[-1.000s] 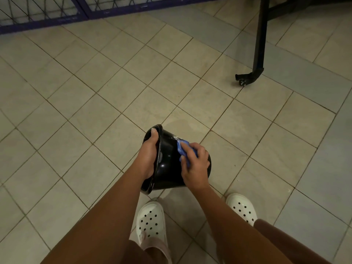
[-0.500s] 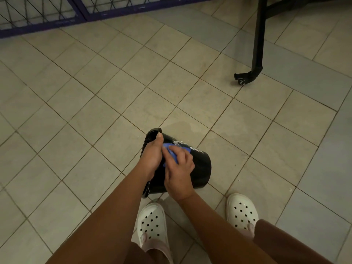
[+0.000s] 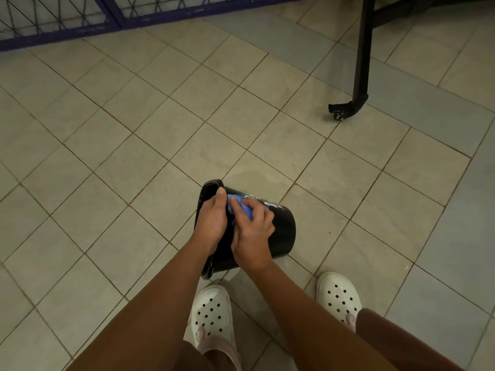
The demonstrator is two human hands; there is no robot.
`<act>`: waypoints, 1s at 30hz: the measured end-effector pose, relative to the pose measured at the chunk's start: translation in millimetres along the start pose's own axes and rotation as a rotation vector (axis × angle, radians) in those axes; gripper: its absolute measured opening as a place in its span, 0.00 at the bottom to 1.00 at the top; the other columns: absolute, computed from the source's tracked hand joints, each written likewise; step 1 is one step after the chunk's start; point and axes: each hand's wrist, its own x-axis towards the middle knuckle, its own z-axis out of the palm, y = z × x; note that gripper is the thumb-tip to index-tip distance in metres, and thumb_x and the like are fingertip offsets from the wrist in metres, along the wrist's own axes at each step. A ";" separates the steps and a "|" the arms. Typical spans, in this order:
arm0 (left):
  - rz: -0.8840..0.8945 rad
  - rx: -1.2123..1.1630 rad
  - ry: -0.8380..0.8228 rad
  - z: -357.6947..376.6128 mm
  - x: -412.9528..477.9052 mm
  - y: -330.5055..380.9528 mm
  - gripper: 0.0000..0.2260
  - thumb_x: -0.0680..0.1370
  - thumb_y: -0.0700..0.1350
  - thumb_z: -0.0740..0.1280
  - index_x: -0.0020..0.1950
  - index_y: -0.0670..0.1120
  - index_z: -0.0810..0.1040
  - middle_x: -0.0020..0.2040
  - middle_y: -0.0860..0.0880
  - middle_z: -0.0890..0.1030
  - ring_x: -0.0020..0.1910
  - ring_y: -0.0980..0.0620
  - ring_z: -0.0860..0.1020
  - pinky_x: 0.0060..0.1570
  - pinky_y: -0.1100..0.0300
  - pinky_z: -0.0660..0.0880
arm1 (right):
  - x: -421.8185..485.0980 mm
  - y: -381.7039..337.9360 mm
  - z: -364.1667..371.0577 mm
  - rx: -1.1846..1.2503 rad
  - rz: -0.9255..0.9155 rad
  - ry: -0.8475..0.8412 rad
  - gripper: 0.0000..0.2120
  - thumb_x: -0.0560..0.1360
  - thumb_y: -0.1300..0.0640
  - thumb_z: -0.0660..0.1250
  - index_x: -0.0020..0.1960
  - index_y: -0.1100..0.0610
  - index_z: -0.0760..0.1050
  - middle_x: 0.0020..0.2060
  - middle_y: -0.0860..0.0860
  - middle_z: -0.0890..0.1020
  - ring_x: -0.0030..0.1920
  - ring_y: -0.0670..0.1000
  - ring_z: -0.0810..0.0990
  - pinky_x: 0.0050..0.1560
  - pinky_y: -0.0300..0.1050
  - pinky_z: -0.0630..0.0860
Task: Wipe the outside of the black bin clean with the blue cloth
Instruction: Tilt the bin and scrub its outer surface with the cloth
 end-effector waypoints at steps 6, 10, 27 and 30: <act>0.015 -0.006 0.016 1.6 -2.1 -2.4 0.20 0.84 0.57 0.51 0.53 0.49 0.80 0.50 0.46 0.83 0.52 0.48 0.81 0.53 0.52 0.76 | 6.3 35.4 -14.8 -0.037 0.333 -0.041 0.28 0.72 0.64 0.64 0.69 0.48 0.67 0.66 0.55 0.64 0.65 0.57 0.59 0.63 0.61 0.63; 0.026 0.061 -0.005 1.1 -2.0 0.4 0.21 0.84 0.56 0.51 0.51 0.48 0.81 0.48 0.45 0.84 0.51 0.47 0.81 0.57 0.48 0.77 | -2.6 13.1 -6.6 0.003 0.255 0.008 0.29 0.70 0.65 0.65 0.69 0.51 0.67 0.65 0.57 0.65 0.63 0.58 0.59 0.60 0.57 0.63; 0.073 0.138 0.050 -3.8 -3.9 -0.9 0.20 0.84 0.54 0.52 0.48 0.47 0.81 0.46 0.44 0.84 0.49 0.45 0.82 0.54 0.47 0.78 | 6.5 7.2 -6.3 0.000 0.121 -0.049 0.23 0.74 0.57 0.57 0.69 0.51 0.67 0.64 0.55 0.66 0.62 0.56 0.61 0.60 0.56 0.64; -0.056 -0.046 -0.007 -9.3 -6.0 1.2 0.19 0.84 0.53 0.54 0.48 0.47 0.82 0.45 0.43 0.84 0.45 0.45 0.82 0.44 0.54 0.77 | 7.7 15.2 -7.7 0.041 0.155 -0.053 0.20 0.76 0.54 0.57 0.68 0.48 0.68 0.63 0.51 0.67 0.63 0.53 0.62 0.61 0.56 0.65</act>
